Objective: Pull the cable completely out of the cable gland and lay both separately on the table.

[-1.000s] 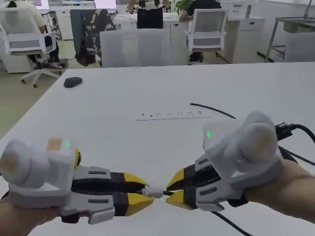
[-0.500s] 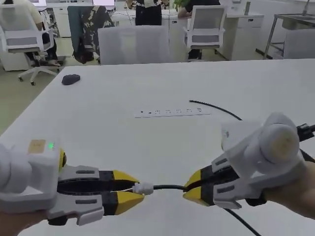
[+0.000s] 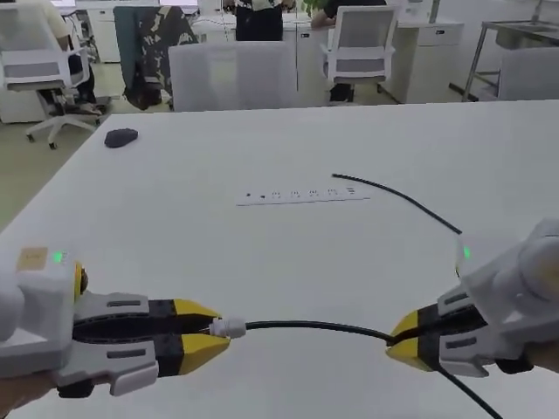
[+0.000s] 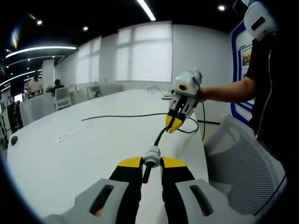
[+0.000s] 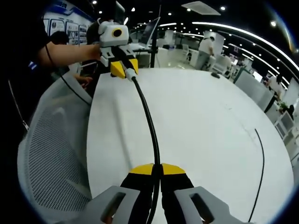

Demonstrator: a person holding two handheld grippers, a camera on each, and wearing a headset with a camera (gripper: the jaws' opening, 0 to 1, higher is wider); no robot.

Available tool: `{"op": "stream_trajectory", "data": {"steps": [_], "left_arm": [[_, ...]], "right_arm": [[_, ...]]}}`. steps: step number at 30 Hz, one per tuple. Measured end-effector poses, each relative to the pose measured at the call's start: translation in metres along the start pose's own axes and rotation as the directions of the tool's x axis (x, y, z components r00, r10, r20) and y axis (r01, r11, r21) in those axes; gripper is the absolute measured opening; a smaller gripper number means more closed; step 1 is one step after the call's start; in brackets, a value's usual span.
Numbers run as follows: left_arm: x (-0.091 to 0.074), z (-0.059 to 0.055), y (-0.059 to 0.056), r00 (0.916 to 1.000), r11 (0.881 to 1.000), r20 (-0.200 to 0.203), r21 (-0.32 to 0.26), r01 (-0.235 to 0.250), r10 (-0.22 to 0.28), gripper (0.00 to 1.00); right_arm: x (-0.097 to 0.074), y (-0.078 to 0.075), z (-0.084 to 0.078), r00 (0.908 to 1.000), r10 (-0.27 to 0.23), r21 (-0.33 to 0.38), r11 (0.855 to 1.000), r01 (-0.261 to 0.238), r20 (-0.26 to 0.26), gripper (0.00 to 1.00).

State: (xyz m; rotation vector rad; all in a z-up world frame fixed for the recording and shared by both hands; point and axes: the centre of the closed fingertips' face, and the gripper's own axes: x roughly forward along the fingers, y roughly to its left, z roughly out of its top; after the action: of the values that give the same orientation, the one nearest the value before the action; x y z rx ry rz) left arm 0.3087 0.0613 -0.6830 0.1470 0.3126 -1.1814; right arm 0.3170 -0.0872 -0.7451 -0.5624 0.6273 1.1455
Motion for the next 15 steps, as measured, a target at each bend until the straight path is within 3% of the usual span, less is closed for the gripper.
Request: {"op": "stream_trajectory", "data": {"steps": [6,8,9,11,13,15], "left_arm": [[0.003,-0.001,0.000,1.0000,1.000,-0.005,0.001,-0.001,0.001,0.14],[0.003,0.001,0.002,0.9999,1.000,-0.004,0.014,-0.016,0.016,0.14],[0.003,0.004,0.002,0.9998,1.000,0.006,0.016,-0.020,0.020,0.14],[0.004,0.006,0.000,0.9998,1.000,0.017,0.010,-0.012,0.012,0.14],[0.005,0.006,0.000,0.9998,1.000,0.013,0.015,-0.012,0.012,0.14],[0.005,0.006,0.000,0.9999,1.000,0.014,0.010,-0.009,0.009,0.14]], "right_arm": [[0.011,0.000,-0.008,0.9981,0.000,0.003,1.000,0.000,-0.061,0.01],[0.012,-0.006,-0.010,0.9948,-0.046,0.017,0.999,0.048,-0.091,0.11],[0.013,-0.005,-0.007,0.9956,-0.044,-0.007,0.999,0.043,-0.083,0.19],[0.013,-0.002,-0.001,0.9963,-0.036,-0.052,0.998,0.032,-0.078,0.17],[0.015,0.000,0.018,0.9991,-0.035,-0.069,0.997,0.033,-0.026,0.19],[0.017,0.011,0.050,0.9969,0.011,-0.059,0.998,-0.006,0.078,0.21]]}}
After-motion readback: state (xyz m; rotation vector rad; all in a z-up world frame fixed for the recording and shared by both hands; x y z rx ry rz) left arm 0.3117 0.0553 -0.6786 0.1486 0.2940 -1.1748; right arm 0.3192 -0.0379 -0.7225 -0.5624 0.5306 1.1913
